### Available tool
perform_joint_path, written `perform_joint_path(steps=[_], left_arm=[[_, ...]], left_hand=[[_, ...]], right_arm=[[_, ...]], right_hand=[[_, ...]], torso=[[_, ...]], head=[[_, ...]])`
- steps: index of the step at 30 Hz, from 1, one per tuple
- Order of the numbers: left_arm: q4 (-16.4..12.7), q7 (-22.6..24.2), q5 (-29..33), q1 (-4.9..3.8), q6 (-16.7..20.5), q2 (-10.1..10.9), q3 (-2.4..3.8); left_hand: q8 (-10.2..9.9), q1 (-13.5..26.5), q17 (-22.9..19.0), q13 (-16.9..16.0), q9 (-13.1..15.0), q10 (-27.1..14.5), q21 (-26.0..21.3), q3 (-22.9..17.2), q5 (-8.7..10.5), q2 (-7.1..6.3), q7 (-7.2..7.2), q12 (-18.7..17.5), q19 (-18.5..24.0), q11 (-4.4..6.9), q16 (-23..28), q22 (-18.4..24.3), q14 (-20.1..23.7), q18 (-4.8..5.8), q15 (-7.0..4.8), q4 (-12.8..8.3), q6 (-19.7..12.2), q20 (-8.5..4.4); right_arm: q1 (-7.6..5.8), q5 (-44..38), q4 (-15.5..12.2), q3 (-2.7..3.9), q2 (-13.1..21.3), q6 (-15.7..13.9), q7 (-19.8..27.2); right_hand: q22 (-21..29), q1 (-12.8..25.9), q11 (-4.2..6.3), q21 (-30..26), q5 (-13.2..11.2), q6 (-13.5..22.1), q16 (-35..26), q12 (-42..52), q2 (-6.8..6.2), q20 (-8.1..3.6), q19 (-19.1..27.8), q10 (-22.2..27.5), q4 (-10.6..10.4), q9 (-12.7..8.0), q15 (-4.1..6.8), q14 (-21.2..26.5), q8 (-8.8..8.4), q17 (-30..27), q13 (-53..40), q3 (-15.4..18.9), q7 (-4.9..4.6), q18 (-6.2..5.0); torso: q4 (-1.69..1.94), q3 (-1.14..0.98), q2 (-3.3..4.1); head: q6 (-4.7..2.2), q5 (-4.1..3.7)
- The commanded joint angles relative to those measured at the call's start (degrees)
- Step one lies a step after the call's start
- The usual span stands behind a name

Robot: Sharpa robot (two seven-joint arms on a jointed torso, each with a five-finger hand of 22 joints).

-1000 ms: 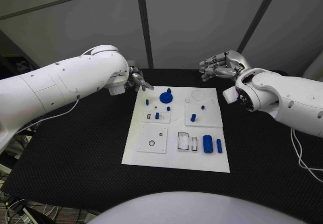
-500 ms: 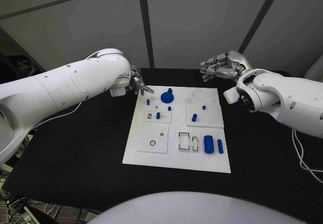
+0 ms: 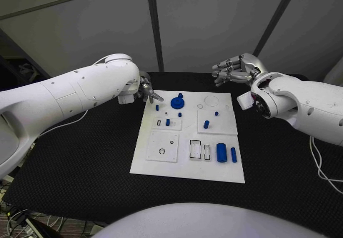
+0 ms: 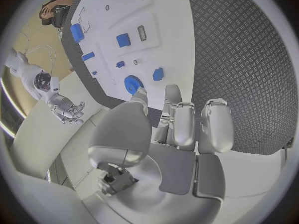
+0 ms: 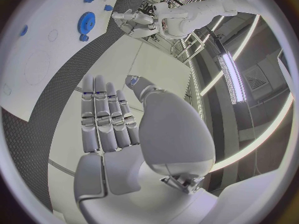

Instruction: Assemble the parts on the task board

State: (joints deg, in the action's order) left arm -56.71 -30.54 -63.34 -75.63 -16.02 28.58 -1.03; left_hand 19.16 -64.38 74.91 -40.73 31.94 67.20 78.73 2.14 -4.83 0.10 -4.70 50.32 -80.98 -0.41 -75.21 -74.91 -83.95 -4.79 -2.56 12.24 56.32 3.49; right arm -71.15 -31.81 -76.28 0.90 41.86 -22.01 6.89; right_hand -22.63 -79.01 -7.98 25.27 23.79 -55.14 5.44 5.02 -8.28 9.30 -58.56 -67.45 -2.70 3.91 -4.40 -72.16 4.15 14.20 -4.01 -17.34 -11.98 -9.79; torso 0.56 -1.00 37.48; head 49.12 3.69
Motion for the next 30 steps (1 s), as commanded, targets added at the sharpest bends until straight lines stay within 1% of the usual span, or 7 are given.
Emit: perform_joint_path(steps=[1, 3, 9, 19, 21, 27, 30], left_arm=[[0.1, 0.08, 0.19, -0.01, -1.91, -0.15, -0.09], [0.08, 0.08, 0.45, 0.04, -2.35, -0.22, -0.25], [0.03, 0.08, 0.81, 0.14, -2.95, -0.36, -0.69], [0.1, 0.08, 1.23, 0.29, -3.16, -0.52, -0.88], [0.13, 0.1, 1.28, 0.32, -3.02, -0.55, -0.88], [0.24, 0.19, 1.64, 0.35, -1.92, -0.64, -0.89], [0.26, 0.24, 2.05, 0.36, -1.38, -0.71, -0.89]], left_hand=[[0.31, -0.93, 3.36, -0.01, -0.12, 0.41, 0.22, 0.36, -0.22, -0.07, 0.01, 0.23, -0.55, -0.1, -0.33, -3.58, -2.6, 1.42, -0.39, -0.04, 0.4, 0.02], [0.33, -1.31, 3.39, -0.05, -0.19, 0.47, 0.29, 0.4, -0.34, 0.1, 0.04, 0.3, -0.61, -0.07, -0.37, -3.67, -2.62, 1.45, -0.41, -0.17, 0.5, 0.0], [0.36, -1.98, 3.4, -0.06, -0.31, 0.56, 0.38, 0.47, -0.48, 0.4, 0.1, 0.37, -0.7, -0.02, -0.39, -3.82, -2.63, 1.48, -0.46, -0.42, 0.69, -0.04], [0.37, -2.72, 3.42, -0.03, -0.47, 0.63, 0.44, 0.54, -0.57, 0.75, 0.15, 0.42, -0.77, 0.03, -0.4, -3.94, -2.65, 1.5, -0.5, -0.74, 0.85, -0.08], [0.36, -2.88, 3.43, 0.01, -0.51, 0.63, 0.44, 0.54, -0.59, 0.84, 0.15, 0.4, -0.77, 0.04, -0.41, -3.95, -2.65, 1.51, -0.5, -0.8, 0.87, -0.09], [0.25, -4.08, 3.45, 0.16, -0.78, 0.64, 0.42, 0.3, -0.61, 1.73, 0.16, 0.34, -0.78, 0.07, -0.42, -4.02, -2.67, 1.51, -0.54, -1.35, 0.94, -0.14], [0.17, -5.32, 3.48, 0.17, -1.01, 0.72, 0.52, -0.2, -0.53, 2.53, 0.2, 0.37, -0.88, 0.12, -0.46, -4.18, -2.69, 1.54, -0.58, -2.04, 0.99, -0.18]], right_arm=[[-0.11, -0.05, -0.11, 0.04, -0.07, 0.46, 0.17], [-0.11, -0.05, -0.09, 0.04, -0.1, 0.47, 0.16], [-0.11, -0.05, -0.05, 0.04, -0.2, 0.49, 0.15], [-0.11, -0.05, -0.02, 0.04, -0.3, 0.5, 0.12], [-0.11, -0.05, -0.03, 0.04, -0.31, 0.49, 0.11], [-0.12, -0.05, -0.03, 0.05, -0.31, 0.47, 0.09], [-0.12, -0.05, -0.02, 0.05, -0.33, 0.47, 0.09]], right_hand=[[-0.08, 0.59, 0.06, -0.04, 0.17, 0.4, -0.22, -0.01, 0.12, -0.02, 0.36, 0.42, -0.13, 0.01, 0.03, 0.36, 0.22, 0.06, 0.07, -0.01, -0.15, 0.06], [-0.08, 0.59, 0.06, -0.04, 0.17, 0.4, -0.22, 0.0, 0.13, -0.01, 0.36, 0.42, -0.13, 0.01, 0.03, 0.36, 0.23, 0.07, 0.07, -0.01, -0.15, 0.06], [-0.08, 0.59, 0.06, -0.04, 0.17, 0.4, -0.22, 0.0, 0.13, -0.01, 0.36, 0.42, -0.13, 0.01, 0.03, 0.36, 0.23, 0.07, 0.07, -0.01, -0.15, 0.06], [-0.08, 0.59, 0.06, -0.04, 0.17, 0.4, -0.22, 0.0, 0.13, -0.01, 0.36, 0.42, -0.13, 0.01, 0.03, 0.36, 0.23, 0.07, 0.07, -0.01, -0.15, 0.06], [-0.08, 0.59, 0.06, -0.04, 0.17, 0.4, -0.22, 0.0, 0.13, -0.01, 0.36, 0.42, -0.13, 0.01, 0.03, 0.36, 0.23, 0.07, 0.07, -0.01, -0.15, 0.06], [-0.09, 0.62, 0.06, -0.04, 0.19, 0.39, -0.22, 0.03, 0.17, 0.0, 0.35, 0.41, -0.15, 0.02, 0.04, 0.33, 0.25, 0.08, 0.06, -0.02, -0.15, 0.04], [-0.09, 0.62, 0.06, -0.04, 0.19, 0.39, -0.22, 0.03, 0.17, 0.0, 0.35, 0.41, -0.15, 0.02, 0.04, 0.33, 0.25, 0.08, 0.06, -0.02, -0.15, 0.04]], torso=[[0.01, 0.0, -0.01], [0.01, 0.02, -0.01], [0.02, 0.0, 0.0], [0.02, 0.0, 0.04], [0.01, 0.02, 0.01], [0.01, 0.02, 0.01], [0.01, 0.04, 0.0]], head=[[0.02, -0.03], [0.05, -0.01], [0.08, -0.05], [0.11, -0.14], [0.11, -0.12], [0.11, -0.15], [0.15, -0.2]])
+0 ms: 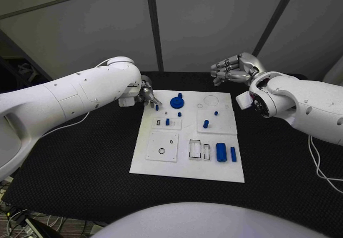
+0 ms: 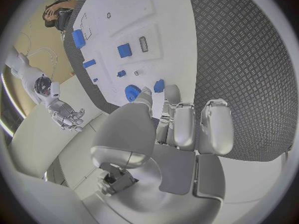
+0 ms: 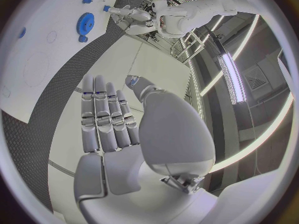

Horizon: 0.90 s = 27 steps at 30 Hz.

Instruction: Assemble the parts on the task board

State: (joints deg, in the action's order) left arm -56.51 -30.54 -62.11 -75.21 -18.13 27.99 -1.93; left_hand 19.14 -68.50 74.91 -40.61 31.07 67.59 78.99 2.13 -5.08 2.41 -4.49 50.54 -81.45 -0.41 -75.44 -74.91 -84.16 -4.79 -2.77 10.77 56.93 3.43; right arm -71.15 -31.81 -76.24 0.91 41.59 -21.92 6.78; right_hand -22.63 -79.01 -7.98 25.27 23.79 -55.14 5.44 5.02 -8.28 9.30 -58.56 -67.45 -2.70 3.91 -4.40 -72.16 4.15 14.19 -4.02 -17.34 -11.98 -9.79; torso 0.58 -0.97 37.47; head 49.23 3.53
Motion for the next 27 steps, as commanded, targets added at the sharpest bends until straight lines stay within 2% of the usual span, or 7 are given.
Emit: perform_joint_path(steps=[1, 6, 27], left_arm=[[0.05, 0.26, 1.06, -0.06, 0.82, -0.15, 0.01], [0.04, 0.36, 2.14, -0.05, 0.59, -0.29, 0.01], [1.02, 0.37, 2.7, -0.05, -0.16, -0.64, 0.01]], left_hand=[[0.16, -1.57, 3.49, 0.11, -0.2, 0.31, 0.3, -0.35, -0.26, 0.41, 0.01, 0.12, -0.45, 0.14, -0.24, -4.25, -2.49, 1.56, -0.4, -0.81, 0.38, -0.12], [0.04, -3.25, 3.48, 0.29, -0.48, 0.26, 0.32, -1.15, -0.15, 1.04, 0.1, -0.02, -0.48, 0.24, -0.22, -4.35, -2.5, 1.57, -0.46, -1.98, 0.4, -0.19], [-0.01, -3.6, 3.49, 0.31, -0.6, 0.3, 0.4, -1.37, -0.1, 1.27, 0.11, -0.02, -0.56, 0.26, -0.22, -4.48, -2.5, 1.6, -0.48, -2.27, 0.45, -0.2]], right_arm=[[-0.11, -0.05, -0.07, 0.04, -0.08, 0.38, 0.19], [-0.12, -0.04, -0.04, 0.04, -0.13, 0.42, 0.19], [-0.12, -0.04, -0.11, 0.04, -0.14, 0.5, 0.17]], right_hand=[[-0.09, 0.62, 0.06, -0.04, 0.19, 0.39, -0.22, 0.03, 0.17, 0.0, 0.35, 0.41, -0.15, 0.02, 0.04, 0.33, 0.25, 0.1, 0.07, -0.02, -0.15, 0.04], [-0.09, 0.62, 0.06, -0.04, 0.19, 0.39, -0.22, 0.03, 0.17, 0.0, 0.35, 0.41, -0.15, 0.02, 0.04, 0.33, 0.25, 0.1, 0.07, -0.02, -0.15, 0.04], [-0.09, 0.62, 0.06, -0.04, 0.19, 0.39, -0.22, 0.03, 0.17, 0.0, 0.35, 0.41, -0.15, 0.02, 0.04, 0.33, 0.25, 0.1, 0.07, -0.02, -0.15, 0.04]], torso=[[0.0, 0.01, 0.0], [0.01, 0.0, 0.03], [-0.01, -0.01, 0.0]], head=[[0.06, -0.04], [0.13, -0.09], [0.3, -0.35]])
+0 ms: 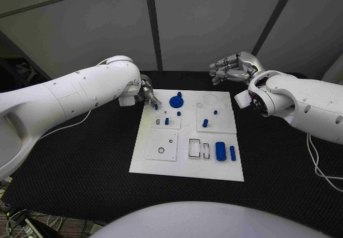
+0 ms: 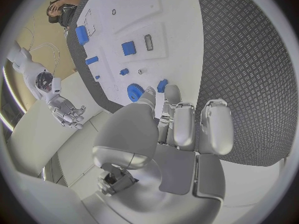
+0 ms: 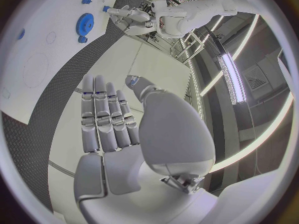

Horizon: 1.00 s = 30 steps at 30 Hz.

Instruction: Assemble the parts on the task board

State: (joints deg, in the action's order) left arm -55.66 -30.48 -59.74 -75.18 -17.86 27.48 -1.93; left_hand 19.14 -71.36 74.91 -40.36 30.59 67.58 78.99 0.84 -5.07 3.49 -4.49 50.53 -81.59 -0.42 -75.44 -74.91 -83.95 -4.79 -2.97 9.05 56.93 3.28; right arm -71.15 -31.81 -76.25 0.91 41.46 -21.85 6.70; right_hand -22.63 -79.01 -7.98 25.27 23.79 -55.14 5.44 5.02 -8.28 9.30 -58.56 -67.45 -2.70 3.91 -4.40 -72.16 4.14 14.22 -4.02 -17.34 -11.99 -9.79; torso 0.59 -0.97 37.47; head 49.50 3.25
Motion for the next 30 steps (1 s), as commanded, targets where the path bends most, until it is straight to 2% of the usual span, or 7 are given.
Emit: perform_joint_path(steps=[1, 5, 11, 19, 23, 27, 30], left_arm=[[0.2, 0.31, 0.32, -0.08, -0.44, -0.14, 0.01], [0.3, 0.29, 0.33, -0.08, -0.54, -0.21, 0.01], [0.31, 0.26, 0.33, -0.08, -1.02, -0.32, 0.01], [0.11, 0.25, 0.88, -0.07, -1.54, -0.31, 0.01], [-0.04, 0.25, 1.22, -0.07, -1.59, -0.2, 0.01], [-0.44, 0.29, 1.68, -0.07, -1.25, 0.15, 0.01], [-1.04, 0.38, 2.54, -0.07, -0.28, 0.66, 0.01]], left_hand=[[-0.01, -0.82, 3.49, 0.07, -0.14, 0.31, 0.41, -0.13, -0.09, 0.24, 0.12, -0.03, -0.42, 0.27, -0.22, -4.49, -2.7, 1.6, -0.28, -0.6, 0.47, -0.06], [-0.13, -2.09, 3.49, 0.2, -0.38, 0.3, 0.4, -1.02, -0.09, 0.86, 0.26, -0.15, -0.43, 0.4, -0.21, -4.55, -2.7, 1.59, -0.37, -1.54, 0.51, -0.13], [-0.4, -5.12, 3.51, 0.52, -0.9, 0.29, 0.45, -3.76, 0.02, 1.74, 0.53, -0.56, -0.5, 0.66, -0.22, -4.76, -2.72, 1.62, -0.6, -4.14, 0.62, -0.34], [-1.04, -6.86, 3.53, 1.51, -1.79, 0.44, 0.5, -9.47, -0.09, 2.06, 0.44, -1.66, -0.59, 0.7, -0.19, -5.08, -2.75, 1.68, -0.59, -7.41, 0.56, -0.42], [-1.42, -6.58, 3.53, 1.99, -2.13, 0.44, 0.48, -12.77, -0.36, 2.24, 0.18, -2.17, -0.6, 0.57, -0.17, -5.18, -2.74, 1.69, -0.47, -8.39, 0.32, -0.35], [-1.65, -5.29, 3.55, 2.5, -2.35, 0.42, 0.46, -17.96, -1.07, 1.63, -0.17, -2.67, -0.61, 0.36, -0.18, -5.32, -2.75, 1.69, -0.25, -9.65, 0.27, -0.2], [-1.44, -2.94, 3.61, 2.61, -2.25, 0.77, 0.52, -23.15, -1.5, -0.01, -0.27, -2.66, -0.7, 0.32, -0.25, -5.54, -2.77, 1.7, -0.17, -10.73, 0.51, -0.1]], right_arm=[[-0.11, -0.04, -0.1, 0.04, -0.01, 0.43, 0.25], [-0.11, -0.04, -0.13, 0.04, 0.01, 0.45, 0.25], [-0.11, -0.04, -0.19, 0.04, 0.03, 0.51, 0.25], [-0.11, -0.04, -0.18, 0.04, -0.01, 0.56, 0.29], [-0.11, -0.04, -0.16, 0.04, -0.03, 0.57, 0.31], [-0.11, -0.04, -0.14, 0.04, -0.04, 0.59, 0.33], [-0.11, -0.04, -0.12, 0.04, -0.04, 0.6, 0.34]], right_hand=[[-0.1, 0.62, 0.06, -0.04, 0.19, 0.39, -0.22, 0.03, 0.17, 0.0, 0.35, 0.41, -0.15, 0.02, 0.04, 0.33, 0.25, 0.06, 0.08, -0.02, -0.15, 0.04], [-0.1, 0.62, 0.06, -0.04, 0.19, 0.39, -0.22, 0.03, 0.17, 0.0, 0.35, 0.41, -0.15, 0.02, 0.04, 0.33, 0.25, 0.06, 0.08, -0.02, -0.15, 0.04], [-0.11, 0.7, 0.06, -0.04, 0.24, 0.39, -0.23, 0.09, 0.2, 0.03, 0.34, 0.41, -0.2, 0.04, 0.04, 0.3, 0.3, 0.09, 0.07, -0.02, -0.15, 0.01], [-0.11, 0.7, 0.06, -0.04, 0.25, 0.39, -0.23, 0.09, 0.21, 0.03, 0.34, 0.41, -0.2, 0.04, 0.04, 0.29, 0.3, 0.09, 0.07, -0.02, -0.14, 0.01], [-0.11, 0.69, 0.07, -0.04, 0.26, 0.38, -0.23, 0.1, 0.22, 0.03, 0.34, 0.4, -0.19, 0.04, 0.04, 0.28, 0.31, 0.1, 0.07, -0.03, -0.14, 0.0], [-0.11, 0.69, 0.07, -0.04, 0.26, 0.38, -0.23, 0.1, 0.22, 0.03, 0.34, 0.4, -0.19, 0.04, 0.04, 0.28, 0.31, 0.1, 0.07, -0.03, -0.14, 0.0], [-0.11, 0.69, 0.07, -0.04, 0.26, 0.38, -0.23, 0.1, 0.22, 0.03, 0.34, 0.4, -0.19, 0.04, 0.04, 0.28, 0.31, 0.1, 0.07, -0.03, -0.14, 0.0]], torso=[[-0.02, -0.01, 0.01], [-0.02, -0.02, 0.03], [-0.03, -0.02, 0.02], [0.01, -0.02, -0.02], [0.01, 0.01, -0.04], [0.04, 0.01, -0.04], [0.04, 0.0, -0.03]], head=[[0.06, -0.05], [0.11, -0.06], [0.2, -0.08], [0.34, -0.05], [0.34, -0.07], [0.32, -0.06], [0.31, -0.01]])
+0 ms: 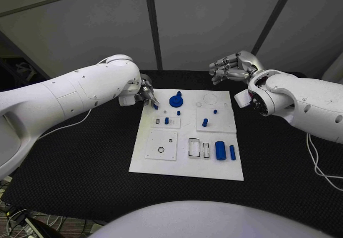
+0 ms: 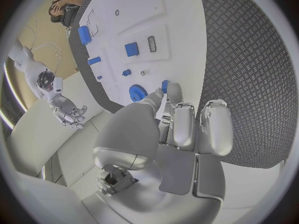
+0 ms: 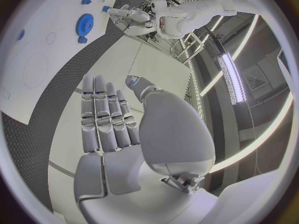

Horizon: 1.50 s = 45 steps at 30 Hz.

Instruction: Assemble the parts on the task board

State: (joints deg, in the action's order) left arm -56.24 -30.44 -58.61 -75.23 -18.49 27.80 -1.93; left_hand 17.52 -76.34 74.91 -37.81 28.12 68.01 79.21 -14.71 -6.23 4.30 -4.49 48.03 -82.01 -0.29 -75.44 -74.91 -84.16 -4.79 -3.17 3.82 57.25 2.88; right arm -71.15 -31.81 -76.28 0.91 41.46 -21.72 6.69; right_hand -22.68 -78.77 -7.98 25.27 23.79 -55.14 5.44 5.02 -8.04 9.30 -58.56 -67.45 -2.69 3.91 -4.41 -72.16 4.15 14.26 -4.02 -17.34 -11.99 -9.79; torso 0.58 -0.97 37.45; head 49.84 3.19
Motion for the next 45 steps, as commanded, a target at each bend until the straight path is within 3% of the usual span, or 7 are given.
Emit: perform_joint_path(steps=[1, 3, 13, 28, 33, 36, 45], left_arm=[[-0.78, 0.38, 1.71, -0.02, 0.88, 0.58, 0.01], [-1.58, 0.47, 2.43, -0.03, 2.05, 1.16, 0.01], [-8.55, 1.12, 5.61, -0.04, 7.58, 5.69, 0.01], [-17.49, 1.95, 5.47, 0.07, 12.79, 11.07, -0.1], [-19.34, 1.79, 3.74, 0.58, 14.38, 12.04, -0.25], [-20.27, 1.69, 2.65, 0.95, 14.99, 12.43, -0.31], [-22.69, 1.24, -0.45, 1.97, 15.27, 13.33, -1.22]], left_hand=[[0.34, 2.51, 3.63, -0.04, 0.32, 0.49, 0.35, -8.8, -0.74, -1.29, -0.21, -0.03, -0.34, 0.16, -0.27, -5.63, -2.58, 1.72, -0.01, -5.86, 0.3, 0.3], [1.06, 5.23, 3.67, -0.19, 0.97, 1.11, 0.51, -13.71, -2.11, -3.42, -0.23, 0.25, -0.52, 0.04, -0.3, -5.93, -2.59, 1.78, -0.21, -6.85, 0.54, 0.26], [3.47, 9.59, 3.82, -1.55, 3.28, 3.2, 1.27, -22.44, -6.81, -7.54, 0.4, 1.65, -1.26, 0.68, -0.44, -6.95, -2.66, 2.01, -0.55, -9.03, 1.07, -0.14], [4.75, 10.23, 3.86, -2.73, 4.46, 4.44, 1.58, -23.56, -8.0, -10.01, 0.82, 2.68, -1.55, 1.06, -0.48, -7.38, -2.7, 2.11, -0.8, -10.15, 1.45, -0.35], [5.28, 10.11, 3.88, -3.1, 4.96, 4.87, 1.71, -23.57, -8.78, -10.7, 0.92, 2.95, -1.68, 1.16, -0.49, -7.54, -2.72, 2.15, -0.89, -10.52, 1.52, -0.44], [5.76, 10.34, 3.89, -3.42, 5.44, 5.3, 1.82, -23.42, -11.6, -11.23, 0.99, 3.16, -1.79, 1.24, -0.48, -7.69, -2.72, 2.19, -0.97, -10.5, 1.55, -0.53], [6.11, 10.17, 3.92, -3.73, 5.78, 5.6, 1.85, -23.22, -12.32, -11.71, 1.06, 3.37, -1.84, 1.33, -0.51, -7.77, -2.74, 2.2, -1.03, -10.75, 1.58, -0.59]], right_arm=[[-0.11, -0.04, -0.08, 0.04, -0.03, 0.47, 0.36], [-0.11, -0.04, -0.05, 0.04, -0.02, 0.47, 0.35], [-0.11, -0.03, 0.07, 0.03, 0.05, 0.45, 0.33], [-0.11, -0.03, 0.17, 0.03, 0.2, 0.41, 0.26], [-0.11, -0.03, 0.2, 0.02, 0.22, 0.39, 0.24], [-0.11, -0.03, 0.24, 0.02, 0.22, 0.38, 0.24], [-0.11, -0.03, 0.33, 0.02, 0.27, 0.39, 0.21]], right_hand=[[-0.06, 0.45, 0.07, -0.04, 0.26, 0.38, -0.23, 0.1, -0.02, 0.03, 0.34, 0.4, -0.19, 0.04, 0.05, 0.28, 0.31, 0.06, 0.07, -0.03, -0.14, 0.0], [-0.06, 0.45, 0.07, -0.04, 0.26, 0.38, -0.23, 0.1, -0.02, 0.03, 0.34, 0.4, -0.19, 0.04, 0.05, 0.28, 0.31, 0.06, 0.07, -0.03, -0.14, 0.0], [-0.07, 0.44, 0.08, -0.03, 0.29, 0.36, -0.23, 0.14, 0.02, 0.04, 0.32, 0.39, -0.19, 0.05, 0.06, 0.25, 0.34, 0.08, 0.07, -0.05, -0.13, -0.02], [-0.08, 0.55, 0.08, -0.04, 0.33, 0.35, -0.23, 0.17, 0.1, 0.06, 0.31, 0.39, -0.27, 0.06, 0.06, 0.22, 0.37, 0.1, 0.07, -0.05, -0.13, -0.03], [-0.08, 0.55, 0.08, -0.04, 0.33, 0.35, -0.23, 0.17, 0.1, 0.06, 0.31, 0.39, -0.27, 0.06, 0.06, 0.22, 0.37, 0.1, 0.07, -0.05, -0.13, -0.03], [-0.08, 0.6, 0.08, -0.04, 0.36, 0.34, -0.24, 0.19, 0.13, 0.07, 0.3, 0.39, -0.31, 0.06, 0.05, 0.21, 0.39, 0.11, 0.07, -0.05, -0.13, -0.04], [-0.08, 0.65, 0.08, -0.04, 0.38, 0.34, -0.24, 0.21, 0.16, 0.09, 0.29, 0.39, -0.36, 0.07, 0.05, 0.2, 0.41, 0.12, 0.07, -0.05, -0.13, -0.05]], torso=[[0.05, 0.02, -0.01], [0.07, 0.02, -0.01], [0.08, 0.01, -0.03], [0.03, 0.0, 0.0], [0.05, 0.0, -0.04], [0.01, 0.0, 0.0], [0.03, 0.04, 0.02]], head=[[-0.03, 0.04], [-0.04, 0.02], [-0.21, 0.43], [0.16, 0.39], [0.16, 0.44], [0.16, 0.47], [0.16, 0.58]])
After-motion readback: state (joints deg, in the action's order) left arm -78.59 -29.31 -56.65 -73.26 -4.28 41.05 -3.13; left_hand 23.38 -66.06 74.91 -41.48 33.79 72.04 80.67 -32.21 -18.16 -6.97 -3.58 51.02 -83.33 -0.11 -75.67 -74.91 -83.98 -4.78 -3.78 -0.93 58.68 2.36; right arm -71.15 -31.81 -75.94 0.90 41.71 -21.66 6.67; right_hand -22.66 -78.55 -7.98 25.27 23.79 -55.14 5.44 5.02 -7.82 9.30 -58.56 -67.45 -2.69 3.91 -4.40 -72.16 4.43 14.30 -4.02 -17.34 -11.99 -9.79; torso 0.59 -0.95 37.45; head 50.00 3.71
